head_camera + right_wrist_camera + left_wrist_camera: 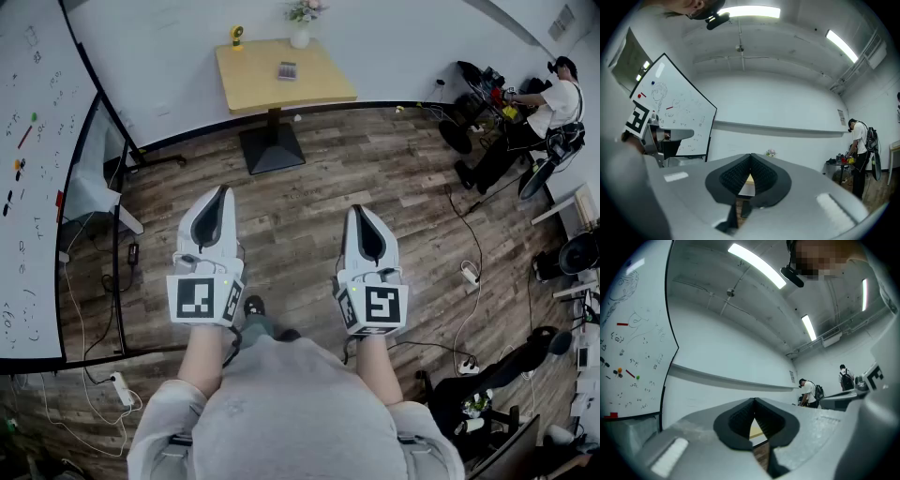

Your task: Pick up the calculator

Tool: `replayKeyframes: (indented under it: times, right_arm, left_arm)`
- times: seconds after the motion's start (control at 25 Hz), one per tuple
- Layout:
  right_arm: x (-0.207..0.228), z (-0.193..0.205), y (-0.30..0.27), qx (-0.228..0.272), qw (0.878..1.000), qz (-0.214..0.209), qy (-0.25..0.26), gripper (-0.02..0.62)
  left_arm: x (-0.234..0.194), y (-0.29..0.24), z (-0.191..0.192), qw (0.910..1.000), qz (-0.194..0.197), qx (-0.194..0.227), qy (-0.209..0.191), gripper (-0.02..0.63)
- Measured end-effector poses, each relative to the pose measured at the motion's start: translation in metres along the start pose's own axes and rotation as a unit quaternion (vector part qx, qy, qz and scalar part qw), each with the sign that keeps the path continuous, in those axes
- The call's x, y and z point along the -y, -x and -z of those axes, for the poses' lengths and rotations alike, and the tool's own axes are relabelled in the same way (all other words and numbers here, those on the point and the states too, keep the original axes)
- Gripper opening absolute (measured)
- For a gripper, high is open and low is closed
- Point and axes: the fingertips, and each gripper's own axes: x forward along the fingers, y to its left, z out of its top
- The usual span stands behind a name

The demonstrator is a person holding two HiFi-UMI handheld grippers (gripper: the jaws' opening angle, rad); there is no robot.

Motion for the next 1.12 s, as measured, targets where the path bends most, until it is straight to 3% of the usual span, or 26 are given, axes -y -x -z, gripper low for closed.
replayKeyframes:
  times: [0.56, 1.12]
  right_arm:
    - [0.004, 0.001, -0.012, 0.001, 1.000, 0.003, -0.001, 0.002]
    - [0.011, -0.003, -0.072, 0.023, 1.000, 0.015, -0.012, 0.002]
  left_arm:
    - [-0.004, -0.014, 0.001, 1.0000, 0.002, 0.001, 0.002, 0.006]
    - [-0.039, -0.068, 0.005, 0.9999, 0.009, 0.011, -0.002, 0.006]
